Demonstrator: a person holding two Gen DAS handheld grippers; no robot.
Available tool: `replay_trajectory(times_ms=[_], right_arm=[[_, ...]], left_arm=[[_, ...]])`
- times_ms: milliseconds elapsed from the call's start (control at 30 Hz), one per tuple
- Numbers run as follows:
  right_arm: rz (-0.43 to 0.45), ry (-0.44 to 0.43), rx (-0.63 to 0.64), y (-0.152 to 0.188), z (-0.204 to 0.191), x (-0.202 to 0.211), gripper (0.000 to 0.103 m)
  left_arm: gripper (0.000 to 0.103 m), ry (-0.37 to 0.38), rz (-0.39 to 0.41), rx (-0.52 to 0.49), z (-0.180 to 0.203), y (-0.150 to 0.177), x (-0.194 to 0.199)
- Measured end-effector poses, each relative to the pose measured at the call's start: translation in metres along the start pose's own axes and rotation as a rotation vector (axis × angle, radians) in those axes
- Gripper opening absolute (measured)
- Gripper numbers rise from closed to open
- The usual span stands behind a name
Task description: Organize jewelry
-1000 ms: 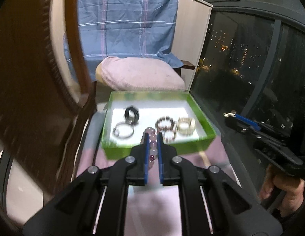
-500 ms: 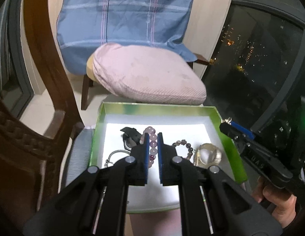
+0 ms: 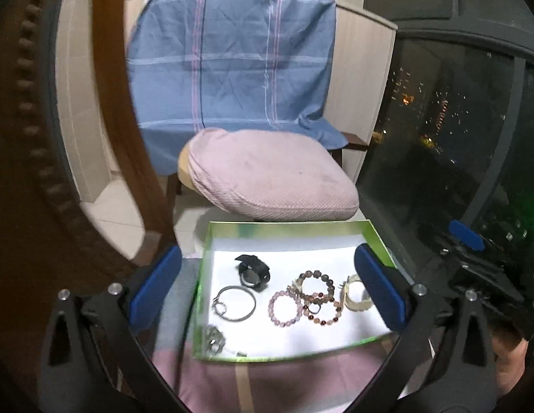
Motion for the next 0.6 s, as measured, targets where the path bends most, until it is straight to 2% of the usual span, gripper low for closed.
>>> replay_trajectory(times_ms=[67,200,300,400,600], right_arm=[[-0.004,0.009,0.024,0.008,-0.004,0.017,0.097],[-0.023,0.029,0.073,0.039,-0.016,0.056,0.100],[-0.042,0.039,0.106,0.065,-0.024,0.081,0.100],[-0.059,0.046,0.136,0.087,-0.028,0.103,0.100],[-0.098,0.092,0.117,0.111,-0.016,0.118,0.100]], left_arm=[[0.099,-0.007,0.003,-0.008,0.003,0.009,0.014],[0.099,-0.062,0.008,-0.040,0.007,0.056,0.045],[0.099,-0.119,-0.039,-0.025,0.008,0.091,0.056],[0.099,-0.088,-0.072,0.000,0.017,0.110,0.065],[0.099,-0.085,-0.098,-0.039,0.032,0.141,0.076]])
Point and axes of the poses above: each gripper's, at about its wrist camera, not at the fingertips, and x roughly against the way its jaws point, z to its right, y to its underside, the point moved 5 cm from there along -x, roughly the way its jaws point, and after that the axes turned 6 degrees about y, right-handed, at the moved point
